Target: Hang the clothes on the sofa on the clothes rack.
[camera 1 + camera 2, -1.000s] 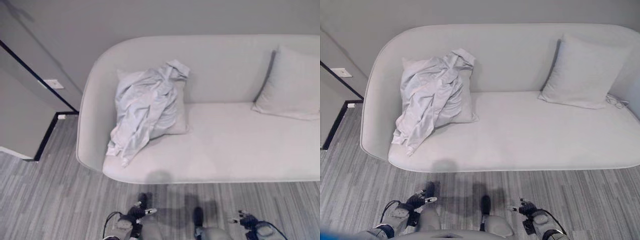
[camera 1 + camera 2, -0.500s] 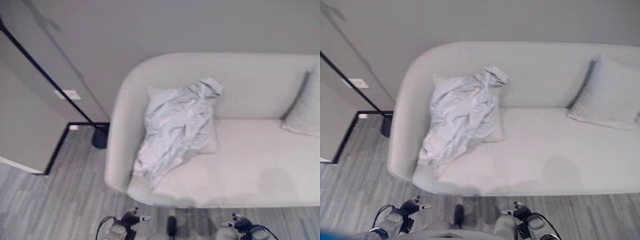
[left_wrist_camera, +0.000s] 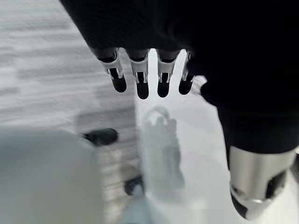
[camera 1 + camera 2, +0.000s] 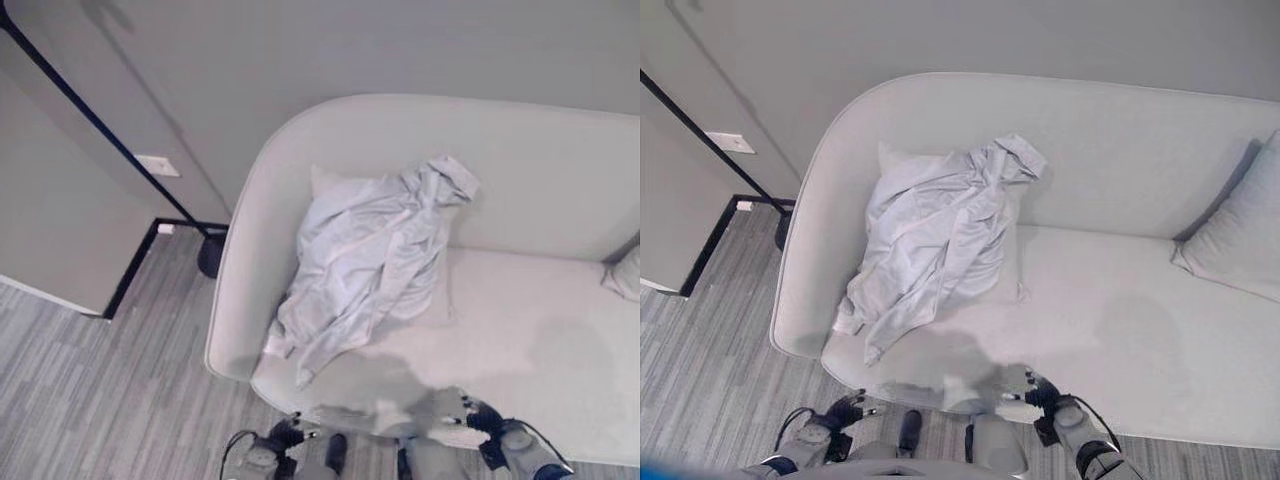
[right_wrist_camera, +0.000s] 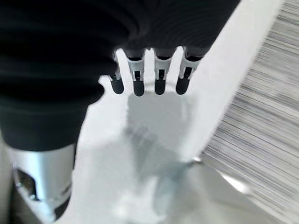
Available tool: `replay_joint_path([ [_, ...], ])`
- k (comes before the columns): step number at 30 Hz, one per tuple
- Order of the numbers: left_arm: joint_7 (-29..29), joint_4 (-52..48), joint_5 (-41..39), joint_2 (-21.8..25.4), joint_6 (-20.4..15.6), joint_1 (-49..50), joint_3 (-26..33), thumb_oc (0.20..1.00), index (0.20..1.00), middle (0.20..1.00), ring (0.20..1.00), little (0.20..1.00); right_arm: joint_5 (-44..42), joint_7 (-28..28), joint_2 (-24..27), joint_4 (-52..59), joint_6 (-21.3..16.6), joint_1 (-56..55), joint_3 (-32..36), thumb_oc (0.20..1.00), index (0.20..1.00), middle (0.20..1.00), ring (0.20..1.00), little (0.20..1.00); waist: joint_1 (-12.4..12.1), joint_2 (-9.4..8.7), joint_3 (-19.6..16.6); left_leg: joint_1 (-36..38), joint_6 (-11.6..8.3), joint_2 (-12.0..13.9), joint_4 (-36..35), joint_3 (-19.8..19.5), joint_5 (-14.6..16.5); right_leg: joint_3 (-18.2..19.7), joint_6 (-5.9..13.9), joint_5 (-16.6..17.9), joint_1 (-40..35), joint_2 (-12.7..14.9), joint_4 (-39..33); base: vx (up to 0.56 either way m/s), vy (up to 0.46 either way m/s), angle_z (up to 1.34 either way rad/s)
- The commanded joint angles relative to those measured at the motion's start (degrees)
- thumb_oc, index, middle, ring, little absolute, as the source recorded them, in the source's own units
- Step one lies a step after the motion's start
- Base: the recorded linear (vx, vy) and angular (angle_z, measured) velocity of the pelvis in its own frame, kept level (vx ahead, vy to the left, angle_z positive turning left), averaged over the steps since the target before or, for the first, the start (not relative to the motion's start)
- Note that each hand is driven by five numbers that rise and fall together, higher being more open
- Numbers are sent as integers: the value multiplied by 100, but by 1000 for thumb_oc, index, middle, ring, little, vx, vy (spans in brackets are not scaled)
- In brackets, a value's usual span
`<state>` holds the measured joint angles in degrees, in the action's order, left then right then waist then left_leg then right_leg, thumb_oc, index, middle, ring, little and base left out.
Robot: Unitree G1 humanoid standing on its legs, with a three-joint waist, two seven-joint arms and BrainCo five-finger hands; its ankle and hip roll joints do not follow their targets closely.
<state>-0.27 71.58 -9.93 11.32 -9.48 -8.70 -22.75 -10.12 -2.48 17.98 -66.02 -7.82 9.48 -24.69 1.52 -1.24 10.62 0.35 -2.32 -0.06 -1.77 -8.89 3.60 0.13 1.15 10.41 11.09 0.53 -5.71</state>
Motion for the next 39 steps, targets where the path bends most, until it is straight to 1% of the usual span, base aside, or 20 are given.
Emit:
replay_joint_path([
  [1, 140, -46, -15, 314, -140, -250, -93, 1000, 1000, 1000, 1000, 1000, -215, 58, 99, 88, -99, -97, -222, 1000, 1000, 1000, 1000, 1000, 58, -257, 288, -977, -427, 361, 1585, 183, -426, -91, 334, -626, -593, 272, 71, -101, -71, 17],
  [3, 167, -68, -76, 297, -151, -296, -110, 1000, 1000, 1000, 1000, 1000, -236, 87, 105, 84, -105, -61, -251, 1000, 1000, 1000, 1000, 1000, 69, -279, 321, -1152, -407, 351, 1652, 170, -401, -117, 338, -652, -607, 308, 71, -62, -42, 37],
  [4, 180, -75, -111, 290, -168, -320, -115, 1000, 1000, 1000, 1000, 1000, -247, 112, 125, 91, -108, -38, -252, 1000, 1000, 1000, 1000, 1000, 64, -285, 338, -1265, -378, 338, 1527, 205, -343, -127, 355, -671, -615, 331, 71, 16, 22, 27],
  [5, 180, -83, -140, 275, -184, -317, -116, 1000, 1000, 1000, 1000, 1000, -240, 127, 153, 129, -109, -28, -252, 1000, 1000, 1000, 1000, 1000, 47, -255, 326, -1306, -336, 348, 1237, 265, -345, -118, 376, -668, -592, 326, 71, 44, 62, -6],
  [6, 182, -87, -172, 285, -176, -296, -121, 1000, 1000, 1000, 1000, 1000, -240, 132, 207, 129, -122, -19, -270, 1000, 1000, 1000, 1000, 1000, 3, -208, 345, -1438, -281, 314, 980, 331, -488, -118, 392, -661, -546, 302, 71, 65, 105, 4],
  [7, 191, -75, -209, 284, -203, -286, -102, 1000, 1000, 1000, 1000, 1000, -232, 139, 210, 149, -130, 48, -288, 1000, 1000, 1000, 1000, 1000, -49, -183, 321, -1326, -264, 336, 636, 305, -501, -61, 412, -685, -520, 270, 71, 71, 121, 2],
  [8, 210, -48, -177, 272, -211, -259, -106, 1000, 1000, 1000, 1000, 1000, -216, 151, 200, 198, -133, 49, -291, 1000, 1000, 1000, 1000, 1000, -61, -130, 303, -1294, -228, 319, 433, 291, -583, -1, 431, -685, -512, 230, 71, 68, 133, 1],
  [10, 243, -73, -129, 284, -230, -257, -137, 1000, 1000, 1000, 1000, 1000, -192, 192, 209, 334, -155, 98, -309, 1000, 1000, 1000, 1000, 1000, -57, -91, 306, -1254, -220, 310, 185, 361, -710, 48, 450, -664, -430, 210, 71, 33, 135, -50],
  [12, 349, -295, -167, 360, -290, -389, -174, 1000, 1000, 1000, 1000, 1000, -210, 311, 244, 560, -211, 304, -371, 1000, 1000, 1000, 1000, 1000, -59, -39, 374, -1205, -221, 296, -162, 498, -868, 136, 484, -570, -173, 210, 71, -77, 162, -36],
  [13, 471, -533, -270, 463, -340, -583, -227, 1000, 1000, 1000, 1000, 1000, -253, 461, 278, 754, -259, 569, -415, 1000, 1000, 1000, 1000, 1000, -74, -19, 430, -1291, -220, 257, -323, 588, -953, 204, 530, -453, 106, 244, 71, -110, 122, -4],
  [14, 471, -533, -271, 463, -339, -584, -227, 1000, 1000, 1000, 1000, 1000, -253, 461, 277, 754, -259, 570, -414, 1000, 1000, 1000, 1000, 1000, -77, -19, 426, -1296, -220, 258, -323, 591, -953, 207, 530, -452, 112, 242, 71, -95, 131, -58],
  [15, 591, -720, -314, 575, -364, -733, -230, 1000, 1000, 1000, 1000, 1000, -264, 576, 336, 973, -281, 746, -420, 1000, 1000, 1000, 1000, 1000, -92, -20, 497, -1361, -197, 234, -323, 653, -963, 255, 569, -371, 236, 268, 71, -38, 93, -52],
  [17, 940, -1175, -498, 1064, -435, -1589, -209, 1000, 1000, 1000, 1000, 1000, -206, 942, 669, 1652, -383, 1524, -478, 1000, 1000, 1000, 1000, 1000, -94, -67, 714, -1567, -200, 200, -323, 730, -1018, 368, 638, -232, 516, 312, 71, -78, 88, -24],
  [20, 1063, -1503, -551, 1267, -483, -1894, -184, 1000, 1000, 1000, 1000, 1000, -197, 1071, 821, 1928, -411, 1856, -492, 1000, 1000, 1000, 1000, 1000, -92, -85, 780, -1649, -210, 199, -323, 729, -1037, 394, 658, -194, 610, 325, 71, -47, 5, -12],
  [21, 1298, -1944, -507, 1603, -518, -2469, -170, 1000, 1000, 1000, 1000, 1000, -207, 1239, 1032, 2375, -462, 2371, -457, 1000, 1000, 1000, 1000, 1000, -68, -105, 881, -1801, -235, 204, -323, 741, -1073, 428, 677, -131, 784, 331, 71, -60, -7, -8],
  [23, 1375, -1974, -511, 1694, -525, -2679, -160, 1000, 1000, 1000, 1000, 1000, -218, 1306, 1098, 2490, -465, 2540, -459, 1000, 1000, 1000, 1000, 1000, -57, -110, 903, -1844, -244, 210, -323, 749, -1088, 434, 680, -126, 833, 330, 71, -38, -8, -15],
  [27, 1744, -2311, -430, 2325, -538, -4045, -324, 1000, 1000, 1000, 1000, 1000, -519, 1655, 1437, 2707, -531, 3954, -575, 1000, 1000, 1000, 1000, 1000, -59, -107, 978, -2106, -297, 234, -323, 741, -1142, 456, 711, -69, 1111, 296, 71, -15, -32, -19],
  [31, 1937, -2453, -464, 2542, -551, -4699, -413, 1000, 1000, 1000, 1000, 1000, -584, 1771, 1596, 2773, -513, 4675, -743, 1000, 1000, 1000, 1000, 1000, -54, -97, 995, -2199, -315, 232, -323, 731, -1169, 456, 714, -63, 1209, 275, 71, 2, -19, -5],
  [33, 2047, -2548, -413, 2795, -567, -5165, -586, 1000, 1000, 1000, 1000, 1000, -739, 1819, 1673, 2816, -507, 5149, -884, 1000, 1000, 1000, 1000, 1000, -50, -76, 981, -2251, -328, 235, -323, 725, -1174, 459, 719, -64, 1263, 279, 71, 18, -14, 1],
  [39, 2178, -2894, -450, 3157, -632, -5536, -701, 1000, 1000, 1000, 1000, 1000, -1000, 1823, 1747, 3109, -575, 5440, -1001, 1000, 1000, 1000, 1000, 1000, -55, -38, 950, -2285, -341, 229, -323, 732, -1174, 458, 725, -70, 1294, 279, 71, 17, -4, 2],
])
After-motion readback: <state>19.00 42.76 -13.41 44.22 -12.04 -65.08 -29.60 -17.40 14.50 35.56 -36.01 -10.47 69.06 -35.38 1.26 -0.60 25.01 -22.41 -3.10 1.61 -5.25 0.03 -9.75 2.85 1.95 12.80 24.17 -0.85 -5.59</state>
